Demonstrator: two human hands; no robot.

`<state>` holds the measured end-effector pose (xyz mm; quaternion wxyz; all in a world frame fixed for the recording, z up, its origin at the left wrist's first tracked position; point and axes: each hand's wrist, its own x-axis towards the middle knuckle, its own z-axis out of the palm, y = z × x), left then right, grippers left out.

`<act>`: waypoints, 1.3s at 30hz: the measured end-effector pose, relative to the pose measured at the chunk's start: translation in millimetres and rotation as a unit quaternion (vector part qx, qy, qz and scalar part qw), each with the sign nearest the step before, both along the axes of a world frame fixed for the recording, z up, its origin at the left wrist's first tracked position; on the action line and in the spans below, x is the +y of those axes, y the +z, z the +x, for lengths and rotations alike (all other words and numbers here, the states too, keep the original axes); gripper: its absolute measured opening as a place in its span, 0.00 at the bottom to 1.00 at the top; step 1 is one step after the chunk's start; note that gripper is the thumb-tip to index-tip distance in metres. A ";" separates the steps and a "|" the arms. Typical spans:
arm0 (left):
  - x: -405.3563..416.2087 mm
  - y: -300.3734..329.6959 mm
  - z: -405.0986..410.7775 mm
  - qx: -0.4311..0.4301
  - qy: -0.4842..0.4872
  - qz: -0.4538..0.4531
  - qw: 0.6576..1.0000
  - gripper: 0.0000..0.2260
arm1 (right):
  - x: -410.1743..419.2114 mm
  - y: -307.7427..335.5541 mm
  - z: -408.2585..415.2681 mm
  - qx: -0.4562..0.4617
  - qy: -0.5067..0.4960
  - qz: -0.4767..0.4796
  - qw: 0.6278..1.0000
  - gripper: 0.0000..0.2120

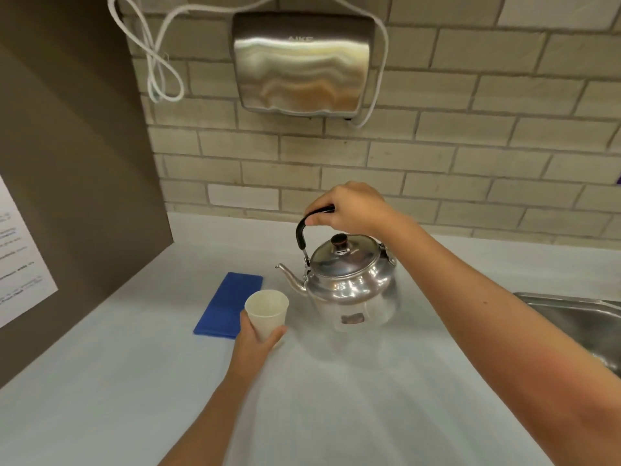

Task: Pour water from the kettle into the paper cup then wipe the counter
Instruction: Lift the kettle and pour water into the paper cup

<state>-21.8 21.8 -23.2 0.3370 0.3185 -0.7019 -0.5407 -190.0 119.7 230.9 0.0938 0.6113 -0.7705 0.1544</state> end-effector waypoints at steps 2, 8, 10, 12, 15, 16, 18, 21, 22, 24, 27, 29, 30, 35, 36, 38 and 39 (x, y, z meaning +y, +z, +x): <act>-1.4 -1.0 0.5 -0.005 -0.002 0.001 1.000 0.33 | 2.0 2.2 9.6 0.025 0.007 0.029 0.999 0.13; -2.3 -0.8 0.6 -0.009 -0.007 0.002 1.000 0.34 | 0.3 3.0 30.6 0.082 0.014 0.068 0.994 0.14; -2.4 -0.6 1.0 -0.010 -0.013 0.002 1.000 0.34 | -0.8 2.5 35.9 0.094 0.012 0.081 0.992 0.14; -2.6 -0.8 1.9 -0.010 -0.018 0.003 1.000 0.34 | -2.2 2.5 39.8 0.107 0.010 0.095 0.990 0.14; -3.1 0.0 2.6 -0.010 -0.024 0.006 1.000 0.35 | -5.0 4.0 44.9 0.131 0.013 0.108 0.985 0.14; -3.1 0.3 2.6 -0.010 -0.024 0.007 1.000 0.35 | -6.0 5.0 46.6 0.139 0.015 0.107 0.984 0.14; -3.2 0.5 2.8 -0.007 -0.022 0.011 1.000 0.34 | -8.1 7.3 50.0 0.155 0.019 0.104 0.982 0.14; -3.6 0.2 3.3 -0.005 -0.022 0.014 1.000 0.33 | -11.4 9.2 54.7 0.174 0.024 0.107 0.979 0.13; -3.7 0.1 3.3 -0.004 -0.022 0.015 1.000 0.33 | -12.4 9.8 55.8 0.179 0.025 0.108 0.977 0.13; -3.7 0.3 3.4 -0.004 -0.019 0.016 1.000 0.33 | -14.0 11.1 56.9 0.187 0.027 0.109 0.976 0.13; -3.3 0.6 3.7 -0.006 -0.022 0.015 1.000 0.33 | -14.5 12.7 57.9 0.192 0.026 0.108 0.975 0.13; -3.2 0.8 4.1 -0.006 -0.022 0.016 1.000 0.33 | -14.3 12.7 58.0 0.193 0.025 0.109 0.975 0.13; -3.2 0.9 3.9 -0.007 -0.021 0.016 1.000 0.33 | -14.2 12.6 57.9 0.194 0.025 0.109 0.975 0.13; -3.3 0.7 3.4 -0.012 -0.020 0.016 1.000 0.33 | -12.7 11.3 56.7 0.195 0.021 0.106 0.975 0.13; -3.4 0.4 3.2 -0.014 -0.019 0.015 1.000 0.33 | -12.4 10.9 56.5 0.194 0.021 0.105 0.975 0.13; -3.3 0.5 2.9 -0.017 -0.019 0.010 1.000 0.33 | -11.9 10.1 55.7 0.194 0.024 0.106 0.975 0.13; -3.1 0.6 2.8 -0.017 -0.019 0.009 1.000 0.34 | -11.7 9.9 55.3 0.195 0.025 0.106 0.975 0.14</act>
